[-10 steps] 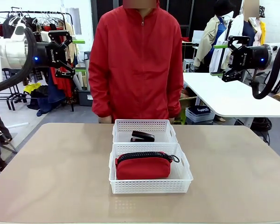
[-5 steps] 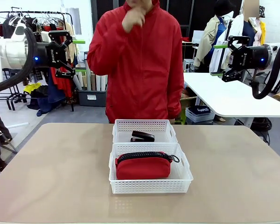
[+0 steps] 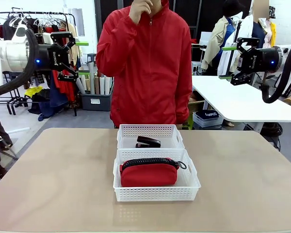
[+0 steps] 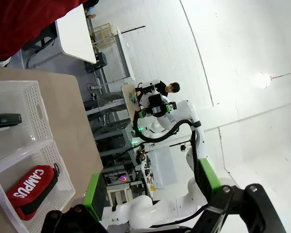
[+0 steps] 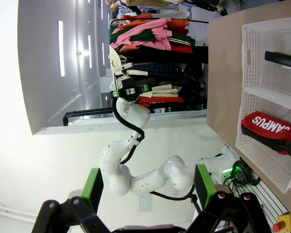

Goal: Distribute items into two baskets.
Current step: Place the picked Stapler into the Organizing basket as instructed by the person.

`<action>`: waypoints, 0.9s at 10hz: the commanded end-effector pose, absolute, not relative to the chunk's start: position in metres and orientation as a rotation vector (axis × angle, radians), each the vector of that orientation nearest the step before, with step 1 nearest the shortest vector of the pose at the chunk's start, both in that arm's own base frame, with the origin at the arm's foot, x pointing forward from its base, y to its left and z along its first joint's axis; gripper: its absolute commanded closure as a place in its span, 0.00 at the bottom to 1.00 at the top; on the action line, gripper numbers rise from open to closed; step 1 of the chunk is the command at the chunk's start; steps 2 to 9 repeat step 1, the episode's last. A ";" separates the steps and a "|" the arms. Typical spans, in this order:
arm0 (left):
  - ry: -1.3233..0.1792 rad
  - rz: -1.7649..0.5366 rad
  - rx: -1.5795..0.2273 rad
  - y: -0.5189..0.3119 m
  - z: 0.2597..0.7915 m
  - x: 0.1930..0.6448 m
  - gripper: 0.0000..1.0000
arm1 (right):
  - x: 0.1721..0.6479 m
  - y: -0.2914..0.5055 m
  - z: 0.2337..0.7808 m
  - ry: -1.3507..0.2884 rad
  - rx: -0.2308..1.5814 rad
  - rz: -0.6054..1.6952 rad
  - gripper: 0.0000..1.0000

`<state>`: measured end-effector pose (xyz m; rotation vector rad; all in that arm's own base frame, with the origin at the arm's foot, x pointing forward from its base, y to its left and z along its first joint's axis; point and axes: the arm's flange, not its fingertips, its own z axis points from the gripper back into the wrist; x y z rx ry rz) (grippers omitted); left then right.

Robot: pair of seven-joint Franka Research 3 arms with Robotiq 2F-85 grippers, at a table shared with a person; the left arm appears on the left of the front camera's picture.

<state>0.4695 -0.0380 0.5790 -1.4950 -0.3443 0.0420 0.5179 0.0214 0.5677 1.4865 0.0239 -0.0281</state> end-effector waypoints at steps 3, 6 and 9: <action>-0.342 0.041 -1.499 -0.037 0.579 0.469 0.00 | 0.518 0.022 0.570 0.012 1.489 -0.029 0.00; -0.342 0.041 -1.499 -0.037 0.579 0.469 0.00 | 0.518 0.022 0.570 0.012 1.489 -0.029 0.00; -0.342 0.041 -1.499 -0.037 0.579 0.469 0.00 | 0.518 0.022 0.570 0.012 1.489 -0.029 0.00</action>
